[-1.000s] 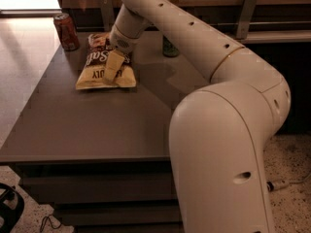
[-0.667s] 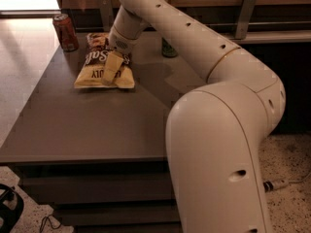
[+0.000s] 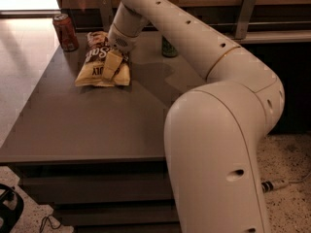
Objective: Pick brown chip bag
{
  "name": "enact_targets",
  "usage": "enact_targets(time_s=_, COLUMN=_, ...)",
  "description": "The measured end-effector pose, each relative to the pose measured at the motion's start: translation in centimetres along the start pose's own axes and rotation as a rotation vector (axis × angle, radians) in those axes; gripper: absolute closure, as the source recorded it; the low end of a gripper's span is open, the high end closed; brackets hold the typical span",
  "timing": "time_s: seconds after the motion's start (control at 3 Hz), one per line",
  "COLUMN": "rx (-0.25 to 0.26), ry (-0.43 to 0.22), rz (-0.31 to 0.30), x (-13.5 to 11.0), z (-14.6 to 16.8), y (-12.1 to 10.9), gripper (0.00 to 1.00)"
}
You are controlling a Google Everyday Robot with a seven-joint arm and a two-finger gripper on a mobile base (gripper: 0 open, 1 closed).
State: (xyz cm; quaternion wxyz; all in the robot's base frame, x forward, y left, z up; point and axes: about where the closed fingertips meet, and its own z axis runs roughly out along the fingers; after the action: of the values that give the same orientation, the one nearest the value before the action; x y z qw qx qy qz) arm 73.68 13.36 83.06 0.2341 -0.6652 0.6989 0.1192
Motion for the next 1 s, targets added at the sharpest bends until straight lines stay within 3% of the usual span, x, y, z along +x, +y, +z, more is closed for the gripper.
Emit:
enact_targets(time_s=0.33, rx=0.000, ry=0.000, rz=0.000, x=-0.07, z=-0.12, y=-0.02, gripper=0.88)
enact_targets(time_s=0.67, rx=0.000, ry=0.000, rz=0.000, x=-0.09, z=-0.15, y=-0.03, gripper=1.00)
enact_targets(time_s=1.0, rx=0.000, ry=0.000, rz=0.000, x=-0.14, z=-0.23, y=-0.04, gripper=1.00)
